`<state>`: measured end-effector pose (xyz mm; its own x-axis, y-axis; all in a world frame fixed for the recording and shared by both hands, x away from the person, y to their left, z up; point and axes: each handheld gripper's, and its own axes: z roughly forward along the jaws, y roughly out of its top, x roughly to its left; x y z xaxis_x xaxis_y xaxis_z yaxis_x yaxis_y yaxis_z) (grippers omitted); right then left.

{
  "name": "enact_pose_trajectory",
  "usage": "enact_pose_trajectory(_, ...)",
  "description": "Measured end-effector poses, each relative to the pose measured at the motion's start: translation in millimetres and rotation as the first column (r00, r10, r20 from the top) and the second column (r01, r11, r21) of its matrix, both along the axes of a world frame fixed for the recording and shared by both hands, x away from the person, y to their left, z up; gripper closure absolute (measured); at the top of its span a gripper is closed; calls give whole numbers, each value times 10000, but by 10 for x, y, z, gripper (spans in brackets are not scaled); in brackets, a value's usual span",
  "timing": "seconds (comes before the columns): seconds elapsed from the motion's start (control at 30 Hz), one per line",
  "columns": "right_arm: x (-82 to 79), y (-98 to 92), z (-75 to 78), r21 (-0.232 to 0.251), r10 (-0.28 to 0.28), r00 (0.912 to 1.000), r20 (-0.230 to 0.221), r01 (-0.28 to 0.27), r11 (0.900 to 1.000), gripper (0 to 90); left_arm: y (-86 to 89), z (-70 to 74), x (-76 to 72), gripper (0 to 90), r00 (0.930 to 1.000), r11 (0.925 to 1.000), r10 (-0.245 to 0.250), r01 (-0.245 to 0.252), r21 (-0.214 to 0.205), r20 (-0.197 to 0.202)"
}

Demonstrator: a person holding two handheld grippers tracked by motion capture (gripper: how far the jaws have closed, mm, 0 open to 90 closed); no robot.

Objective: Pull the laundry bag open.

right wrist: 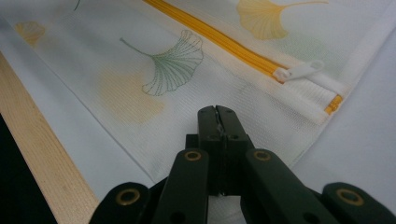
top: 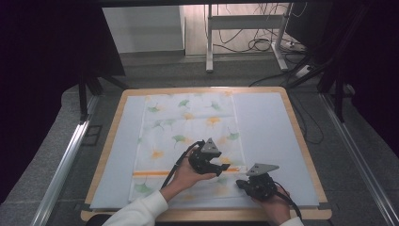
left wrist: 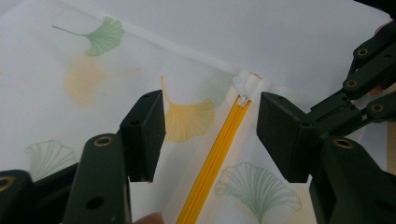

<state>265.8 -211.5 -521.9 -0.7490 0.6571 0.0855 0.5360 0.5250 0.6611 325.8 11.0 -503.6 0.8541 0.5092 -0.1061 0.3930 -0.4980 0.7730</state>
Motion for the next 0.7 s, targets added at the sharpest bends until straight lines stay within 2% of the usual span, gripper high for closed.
enact_pose_trajectory(0.33,10,-18,-1,52,157,9999,-55,-157,9999,888,-231,-21,22,445,10000,9998,-7,6,190,78)
enact_pose_trajectory(0.7,15,-26,-3,103,176,9998,-121,-174,9998,888,-360,-31,101,473,9999,9994,-99,100,339,-36)
